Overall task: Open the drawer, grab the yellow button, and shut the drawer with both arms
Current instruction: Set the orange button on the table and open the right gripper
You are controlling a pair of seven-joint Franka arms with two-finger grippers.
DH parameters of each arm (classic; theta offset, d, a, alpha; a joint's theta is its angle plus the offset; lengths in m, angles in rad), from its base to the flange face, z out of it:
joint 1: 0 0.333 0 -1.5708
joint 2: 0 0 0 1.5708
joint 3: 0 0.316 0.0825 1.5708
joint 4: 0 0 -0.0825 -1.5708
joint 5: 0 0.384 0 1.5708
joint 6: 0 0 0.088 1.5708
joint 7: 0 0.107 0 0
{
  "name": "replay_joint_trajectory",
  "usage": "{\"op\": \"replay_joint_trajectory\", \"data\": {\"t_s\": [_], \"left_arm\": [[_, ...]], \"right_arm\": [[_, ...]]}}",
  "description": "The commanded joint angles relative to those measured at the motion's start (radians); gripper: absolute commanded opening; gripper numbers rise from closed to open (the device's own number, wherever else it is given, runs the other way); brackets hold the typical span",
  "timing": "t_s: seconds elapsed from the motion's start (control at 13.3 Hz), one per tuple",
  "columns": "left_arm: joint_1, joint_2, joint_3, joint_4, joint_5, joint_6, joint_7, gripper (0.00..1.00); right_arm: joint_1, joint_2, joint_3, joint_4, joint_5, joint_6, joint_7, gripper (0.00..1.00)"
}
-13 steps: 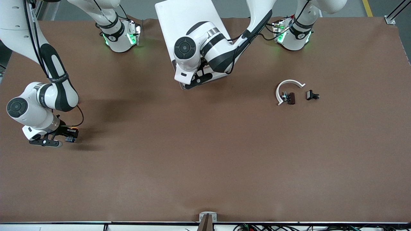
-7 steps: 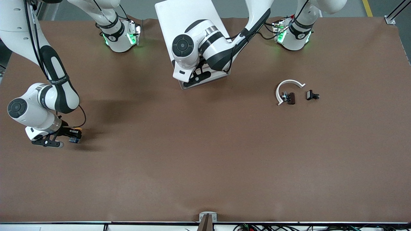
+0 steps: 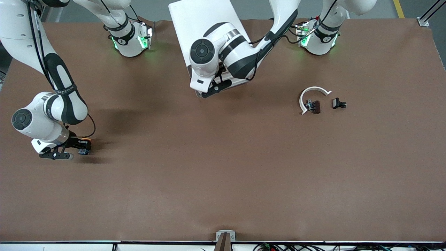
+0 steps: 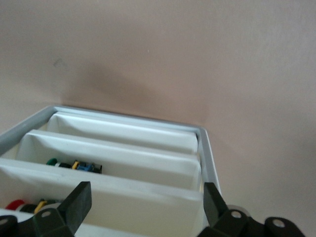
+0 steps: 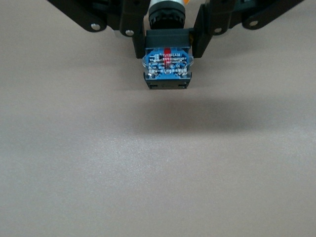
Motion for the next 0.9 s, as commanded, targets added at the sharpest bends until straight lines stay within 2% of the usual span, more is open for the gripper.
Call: {"op": "replay_joint_trajectory", "data": {"t_s": [0.0,0.08,0.15,0.3,0.38,0.68,0.83], "left_arm": [[0.056,-0.011,0.003,-0.004,0.003,-0.002,0.005,1.0],[0.069,-0.011,0.003,-0.004,0.032,0.001,0.008,1.0],[0.089,-0.013,0.002,-0.004,0.05,0.007,0.01,1.0],[0.144,-0.013,0.002,-0.004,0.067,0.018,0.06,1.0],[0.175,-0.013,0.002,-0.004,0.071,0.018,0.101,1.0],[0.318,-0.04,0.0,-0.033,0.119,0.023,0.261,1.0],[0.397,-0.066,0.0,-0.063,0.138,0.023,0.37,1.0]], "right_arm": [[-0.016,0.028,0.018,0.032,0.017,0.014,-0.022,0.0],[-0.014,0.028,0.018,0.046,0.016,0.005,-0.02,0.44],[-0.017,0.03,0.018,0.049,0.017,0.005,-0.02,0.99],[-0.018,0.024,0.018,0.067,0.016,-0.006,-0.025,1.0],[-0.016,0.018,0.017,0.091,0.014,-0.057,-0.025,1.0],[-0.022,-0.022,0.013,0.274,0.013,-0.382,-0.019,1.0],[-0.021,-0.059,0.012,0.326,0.011,-0.501,-0.013,1.0]]}}
